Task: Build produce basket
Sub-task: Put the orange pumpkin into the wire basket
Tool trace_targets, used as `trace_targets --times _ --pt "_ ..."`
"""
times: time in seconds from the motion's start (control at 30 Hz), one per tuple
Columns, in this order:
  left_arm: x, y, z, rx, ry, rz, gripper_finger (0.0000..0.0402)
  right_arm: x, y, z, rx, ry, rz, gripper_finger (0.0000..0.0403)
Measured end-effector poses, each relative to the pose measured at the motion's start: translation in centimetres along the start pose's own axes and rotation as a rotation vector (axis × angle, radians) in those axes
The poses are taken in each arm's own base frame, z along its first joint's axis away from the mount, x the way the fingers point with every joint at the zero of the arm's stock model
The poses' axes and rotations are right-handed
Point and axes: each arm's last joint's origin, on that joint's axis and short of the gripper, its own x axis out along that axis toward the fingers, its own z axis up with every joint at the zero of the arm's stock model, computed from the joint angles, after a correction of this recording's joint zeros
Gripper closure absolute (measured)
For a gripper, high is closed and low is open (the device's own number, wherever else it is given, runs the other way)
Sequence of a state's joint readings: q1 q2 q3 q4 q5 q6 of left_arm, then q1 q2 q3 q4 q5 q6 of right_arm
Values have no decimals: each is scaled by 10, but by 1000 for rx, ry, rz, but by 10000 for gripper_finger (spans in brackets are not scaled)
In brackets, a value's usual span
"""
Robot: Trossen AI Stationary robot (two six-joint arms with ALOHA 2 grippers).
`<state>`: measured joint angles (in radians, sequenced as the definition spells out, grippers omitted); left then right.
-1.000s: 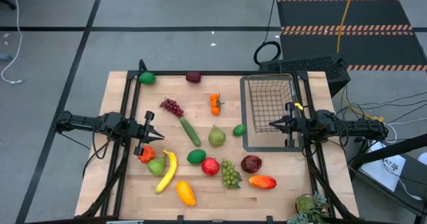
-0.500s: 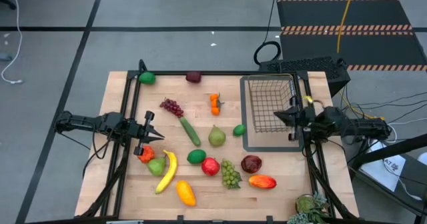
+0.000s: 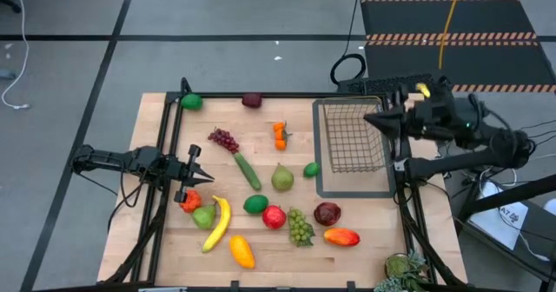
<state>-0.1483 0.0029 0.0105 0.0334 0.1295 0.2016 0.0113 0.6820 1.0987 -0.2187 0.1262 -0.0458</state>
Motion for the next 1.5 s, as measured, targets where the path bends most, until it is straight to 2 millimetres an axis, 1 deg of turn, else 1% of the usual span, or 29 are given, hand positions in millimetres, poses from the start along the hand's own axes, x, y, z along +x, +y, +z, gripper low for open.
trace_targets --times 0.13,0.27,0.37,0.43,0.53,0.77,1.07,1.1,1.17,1.3,1.37,1.5 --pt "0 0 0 0 0 0 371 23 1 36 4 83 2 403" --pt "0 0 0 0 1 0 371 45 3 63 64 158 -3 403" --pt "0 0 0 0 1 0 371 57 4 77 103 194 -7 403" --pt "0 0 0 1 -5 1 371 61 4 88 121 205 -9 403" --pt "0 0 1 1 -10 2 371 66 4 98 136 251 -14 403" --pt "0 0 2 3 -16 3 371 75 4 109 122 306 -39 403" --pt "0 1 3 1 -31 6 371 75 3 110 115 304 -75 403" --pt "0 1 4 -25 -45 9 371 75 3 110 115 304 -75 403" --pt "-1 3 11 -141 -113 41 371 75 3 109 110 305 -74 403" --pt "-3 11 21 -423 -223 240 371 75 2 109 102 312 -75 403" --pt "-5 14 30 -458 -233 286 371 75 2 107 87 330 -78 403" --pt "-6 19 54 -409 -161 296 371 74 -1 104 72 364 -89 403"
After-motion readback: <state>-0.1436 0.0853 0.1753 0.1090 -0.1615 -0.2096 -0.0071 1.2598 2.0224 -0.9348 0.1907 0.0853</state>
